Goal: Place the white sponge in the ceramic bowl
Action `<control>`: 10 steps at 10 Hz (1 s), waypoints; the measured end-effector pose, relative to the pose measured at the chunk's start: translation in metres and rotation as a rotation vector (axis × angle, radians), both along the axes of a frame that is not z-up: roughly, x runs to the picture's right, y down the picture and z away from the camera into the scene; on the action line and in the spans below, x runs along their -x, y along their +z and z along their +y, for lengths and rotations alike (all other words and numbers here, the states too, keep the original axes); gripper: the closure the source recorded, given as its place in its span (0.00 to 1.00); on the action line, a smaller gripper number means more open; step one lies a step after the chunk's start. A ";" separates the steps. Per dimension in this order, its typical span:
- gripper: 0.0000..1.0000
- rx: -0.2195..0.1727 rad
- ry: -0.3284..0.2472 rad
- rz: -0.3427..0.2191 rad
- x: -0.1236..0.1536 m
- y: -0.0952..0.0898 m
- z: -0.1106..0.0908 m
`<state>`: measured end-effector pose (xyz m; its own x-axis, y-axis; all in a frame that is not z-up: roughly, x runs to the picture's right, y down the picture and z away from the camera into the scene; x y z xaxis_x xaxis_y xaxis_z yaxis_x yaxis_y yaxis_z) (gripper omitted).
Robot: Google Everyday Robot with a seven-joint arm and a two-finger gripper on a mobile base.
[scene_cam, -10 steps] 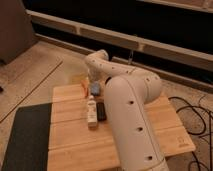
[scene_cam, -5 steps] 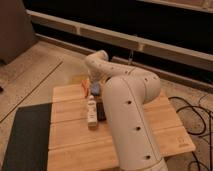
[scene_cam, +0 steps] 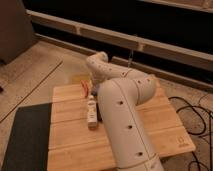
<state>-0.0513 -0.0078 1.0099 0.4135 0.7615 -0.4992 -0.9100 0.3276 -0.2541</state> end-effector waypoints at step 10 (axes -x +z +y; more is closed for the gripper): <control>0.97 -0.162 -0.017 -0.039 0.015 -0.019 -0.068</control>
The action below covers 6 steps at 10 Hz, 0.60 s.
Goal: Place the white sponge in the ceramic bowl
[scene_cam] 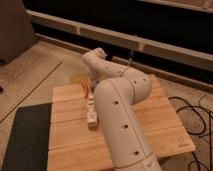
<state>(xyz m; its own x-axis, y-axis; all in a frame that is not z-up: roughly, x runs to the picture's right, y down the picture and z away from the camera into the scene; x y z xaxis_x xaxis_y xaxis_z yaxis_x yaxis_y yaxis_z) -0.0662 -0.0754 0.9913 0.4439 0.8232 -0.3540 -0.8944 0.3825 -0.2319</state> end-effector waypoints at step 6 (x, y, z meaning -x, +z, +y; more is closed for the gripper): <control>0.97 -0.150 0.007 0.148 -0.083 -0.065 -0.059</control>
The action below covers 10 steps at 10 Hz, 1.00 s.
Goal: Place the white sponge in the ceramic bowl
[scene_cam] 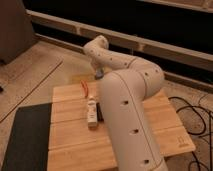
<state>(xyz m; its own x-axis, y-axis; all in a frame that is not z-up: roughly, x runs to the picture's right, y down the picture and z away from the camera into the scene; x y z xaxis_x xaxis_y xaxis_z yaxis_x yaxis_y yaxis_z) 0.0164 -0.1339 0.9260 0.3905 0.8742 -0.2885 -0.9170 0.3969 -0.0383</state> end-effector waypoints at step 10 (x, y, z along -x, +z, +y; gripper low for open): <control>0.76 0.061 0.215 0.079 -0.085 0.005 0.076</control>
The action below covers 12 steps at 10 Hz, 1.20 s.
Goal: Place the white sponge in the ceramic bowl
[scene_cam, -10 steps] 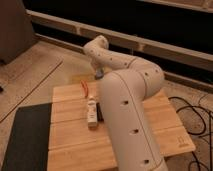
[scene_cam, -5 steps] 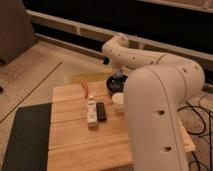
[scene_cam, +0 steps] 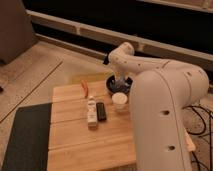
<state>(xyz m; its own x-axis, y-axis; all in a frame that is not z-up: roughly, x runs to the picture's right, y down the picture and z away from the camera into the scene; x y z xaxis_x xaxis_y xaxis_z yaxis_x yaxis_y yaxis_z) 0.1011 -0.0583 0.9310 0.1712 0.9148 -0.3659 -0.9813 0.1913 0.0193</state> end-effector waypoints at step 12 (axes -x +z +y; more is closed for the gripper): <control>0.79 -0.001 0.001 0.000 -0.002 0.000 0.000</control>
